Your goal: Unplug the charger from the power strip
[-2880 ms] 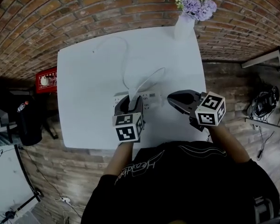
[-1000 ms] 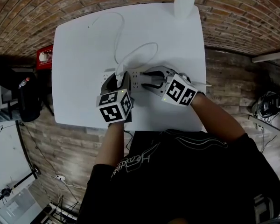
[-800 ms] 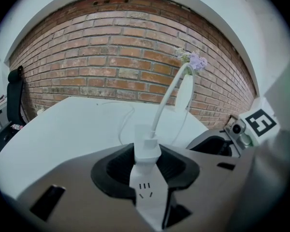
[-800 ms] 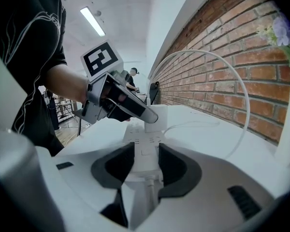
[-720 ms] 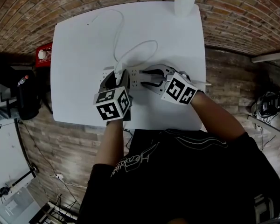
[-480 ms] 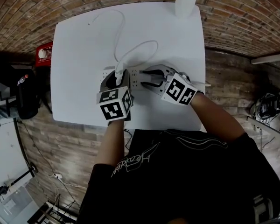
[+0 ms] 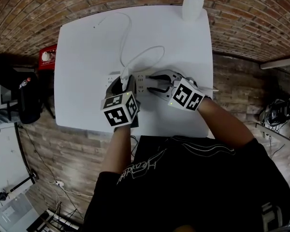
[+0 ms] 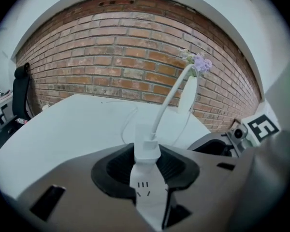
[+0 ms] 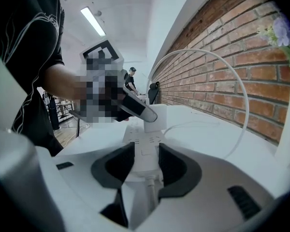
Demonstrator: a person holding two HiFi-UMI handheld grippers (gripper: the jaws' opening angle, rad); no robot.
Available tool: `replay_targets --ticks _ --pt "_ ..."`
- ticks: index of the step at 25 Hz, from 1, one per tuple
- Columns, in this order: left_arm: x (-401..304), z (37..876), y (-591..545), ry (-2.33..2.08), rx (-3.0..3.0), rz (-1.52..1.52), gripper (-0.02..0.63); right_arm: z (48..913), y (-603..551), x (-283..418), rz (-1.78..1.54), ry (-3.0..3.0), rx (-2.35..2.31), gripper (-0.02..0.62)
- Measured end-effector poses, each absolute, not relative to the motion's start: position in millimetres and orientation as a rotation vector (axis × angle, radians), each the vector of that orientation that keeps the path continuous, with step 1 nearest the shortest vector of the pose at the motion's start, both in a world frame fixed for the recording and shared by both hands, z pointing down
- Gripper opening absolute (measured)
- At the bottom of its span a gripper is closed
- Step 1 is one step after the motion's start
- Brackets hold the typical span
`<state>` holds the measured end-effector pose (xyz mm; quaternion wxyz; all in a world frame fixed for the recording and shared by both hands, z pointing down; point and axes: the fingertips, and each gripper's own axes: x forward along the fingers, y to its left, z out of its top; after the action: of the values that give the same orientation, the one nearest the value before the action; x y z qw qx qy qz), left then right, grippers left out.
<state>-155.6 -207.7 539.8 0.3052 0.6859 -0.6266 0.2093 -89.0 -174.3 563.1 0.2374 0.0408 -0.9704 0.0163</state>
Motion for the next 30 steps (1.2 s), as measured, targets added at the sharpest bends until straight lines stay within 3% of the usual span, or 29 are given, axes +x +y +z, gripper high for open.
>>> replay_targets --ticks 10,17,24,30 --pt "-152.3 532.2 -204.2 -1.756 1.842 0.719 0.137 561.6 -173.3 -89.7 0.036 -2.666 0.106 0.133" --pt "-157.2 539.0 -203.2 -1.619 1.791 0.518 0.14 564.8 -172.8 -89.7 0.039 -2.661 0.11 0.135" --pt "-152.3 533.4 -202.0 -1.715 1.851 0.73 0.137 563.1 -172.5 -89.2 0.041 -2.665 0.104 0.137" --pt "-155.7 535.5 -200.9 -1.643 1.812 0.601 0.138 562.4 -171.3 -89.7 0.037 -2.661 0.1 0.137"
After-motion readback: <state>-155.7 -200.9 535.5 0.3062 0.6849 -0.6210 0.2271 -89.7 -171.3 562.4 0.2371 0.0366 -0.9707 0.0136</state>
